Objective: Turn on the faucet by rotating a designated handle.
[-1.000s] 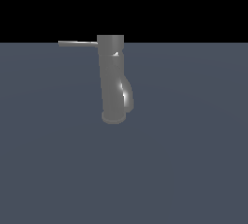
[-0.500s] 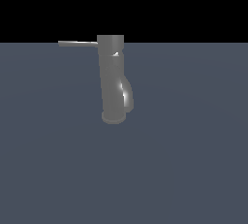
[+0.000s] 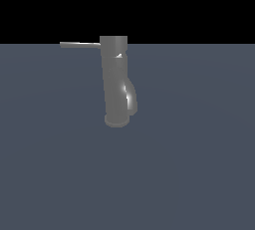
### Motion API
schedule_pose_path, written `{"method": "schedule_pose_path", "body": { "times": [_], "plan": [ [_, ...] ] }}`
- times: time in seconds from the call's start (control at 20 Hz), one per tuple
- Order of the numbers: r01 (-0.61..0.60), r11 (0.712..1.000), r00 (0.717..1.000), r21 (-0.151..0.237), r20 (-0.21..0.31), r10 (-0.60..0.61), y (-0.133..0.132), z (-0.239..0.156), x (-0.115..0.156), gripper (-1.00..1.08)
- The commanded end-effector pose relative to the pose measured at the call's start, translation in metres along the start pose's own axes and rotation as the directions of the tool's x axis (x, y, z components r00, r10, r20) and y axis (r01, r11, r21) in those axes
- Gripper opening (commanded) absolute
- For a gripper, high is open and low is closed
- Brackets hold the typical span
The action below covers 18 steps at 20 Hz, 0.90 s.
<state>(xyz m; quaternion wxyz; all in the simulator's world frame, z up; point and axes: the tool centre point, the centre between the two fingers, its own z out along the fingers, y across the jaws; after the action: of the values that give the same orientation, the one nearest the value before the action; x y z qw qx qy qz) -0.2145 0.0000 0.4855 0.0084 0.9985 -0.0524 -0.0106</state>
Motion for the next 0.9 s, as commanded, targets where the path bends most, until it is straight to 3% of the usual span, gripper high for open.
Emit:
{"method": "schedule_pose_path", "body": {
  "times": [0.0, 0.45, 0.85],
  "plan": [
    [-0.045, 0.999, 0.999, 0.005, 0.000, 0.045, -0.005, 0.002, 0.011, -1.00],
    [-0.230, 0.973, 0.973, 0.021, 0.005, 0.230, -0.029, 0.016, 0.055, -1.00],
    [-0.392, 0.919, 0.920, 0.029, 0.013, 0.392, -0.054, 0.034, 0.094, -1.00]
  ]
}}
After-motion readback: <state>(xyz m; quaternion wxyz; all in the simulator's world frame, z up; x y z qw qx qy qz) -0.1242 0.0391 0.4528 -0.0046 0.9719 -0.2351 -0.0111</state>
